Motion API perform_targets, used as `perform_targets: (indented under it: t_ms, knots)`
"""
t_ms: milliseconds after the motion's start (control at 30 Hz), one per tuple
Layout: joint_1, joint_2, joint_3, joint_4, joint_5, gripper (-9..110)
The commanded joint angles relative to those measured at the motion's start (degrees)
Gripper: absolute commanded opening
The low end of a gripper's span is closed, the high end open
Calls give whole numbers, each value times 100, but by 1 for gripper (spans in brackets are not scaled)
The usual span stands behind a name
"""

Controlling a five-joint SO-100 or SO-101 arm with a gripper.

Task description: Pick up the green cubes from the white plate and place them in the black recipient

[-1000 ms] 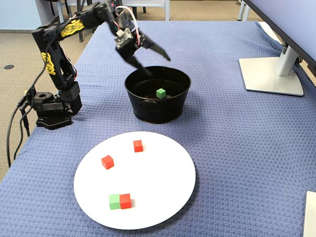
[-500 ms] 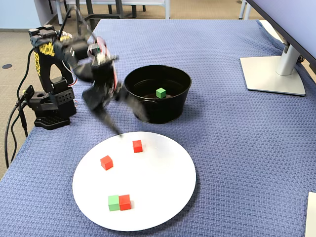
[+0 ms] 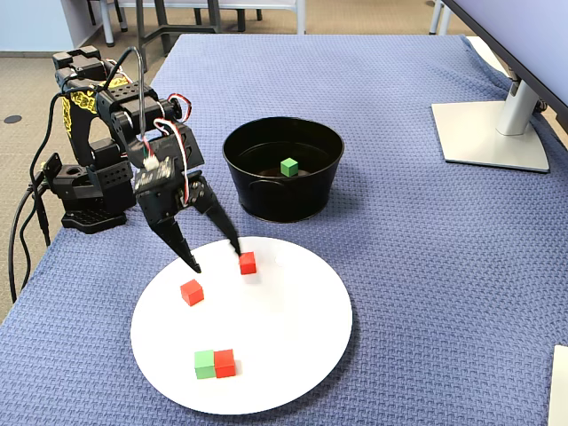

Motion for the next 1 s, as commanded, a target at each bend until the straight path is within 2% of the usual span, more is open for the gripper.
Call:
perform_targets:
  t_ms: [0, 133, 367, 433, 567, 767, 833, 967]
  knots:
    - [141, 457, 185, 105, 264, 10]
    - [299, 176, 185, 70, 562, 0]
    - [624, -536, -334, -35, 413, 0]
    - [686, -879, -615, 35, 501, 4]
    - [817, -1529, -1055, 88, 519, 0]
    - [905, -2180, -1679, 132, 237, 12]
    - [905, -2294, -1670, 88, -185, 22]
    - [861, -2373, -1556, -176, -545, 23]
